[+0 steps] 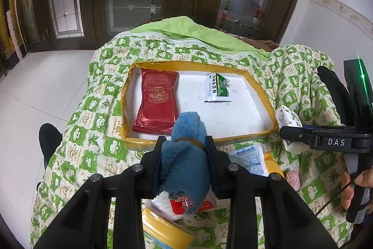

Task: Organize soft objects
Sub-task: 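Carry the blue cloth with the left gripper while the right carries the tissue pack to the tray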

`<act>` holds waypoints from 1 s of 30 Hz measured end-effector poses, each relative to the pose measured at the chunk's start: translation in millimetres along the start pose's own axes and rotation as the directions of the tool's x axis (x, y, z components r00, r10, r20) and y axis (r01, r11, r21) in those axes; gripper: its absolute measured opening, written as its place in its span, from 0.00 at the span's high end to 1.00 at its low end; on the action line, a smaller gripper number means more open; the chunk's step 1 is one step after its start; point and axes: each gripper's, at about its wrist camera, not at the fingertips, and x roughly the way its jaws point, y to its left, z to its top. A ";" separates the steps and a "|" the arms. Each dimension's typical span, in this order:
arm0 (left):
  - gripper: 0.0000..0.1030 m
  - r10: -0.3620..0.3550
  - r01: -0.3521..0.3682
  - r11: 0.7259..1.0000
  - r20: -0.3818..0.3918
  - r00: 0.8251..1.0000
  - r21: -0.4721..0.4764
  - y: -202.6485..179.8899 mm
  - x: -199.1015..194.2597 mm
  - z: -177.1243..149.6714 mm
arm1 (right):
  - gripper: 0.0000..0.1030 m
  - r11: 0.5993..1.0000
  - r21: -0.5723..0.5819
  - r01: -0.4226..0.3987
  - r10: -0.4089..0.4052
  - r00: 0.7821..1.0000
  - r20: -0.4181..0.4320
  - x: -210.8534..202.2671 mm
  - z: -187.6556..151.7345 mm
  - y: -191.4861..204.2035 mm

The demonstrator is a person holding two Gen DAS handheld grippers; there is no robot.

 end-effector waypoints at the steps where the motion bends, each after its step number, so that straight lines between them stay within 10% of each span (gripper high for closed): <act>1: 0.69 -0.001 0.001 1.000 -0.001 1.000 0.001 -0.6 1.6 1.7 | 0.37 1.000 -0.002 0.001 -0.001 1.000 -0.001 0.9 1.1 0.2; 30: 0.69 0.046 -0.046 0.999 -0.021 0.999 0.004 14.8 46.2 38.7 | 0.37 1.000 -0.006 0.014 -0.014 1.000 0.006 24.2 63.8 -14.5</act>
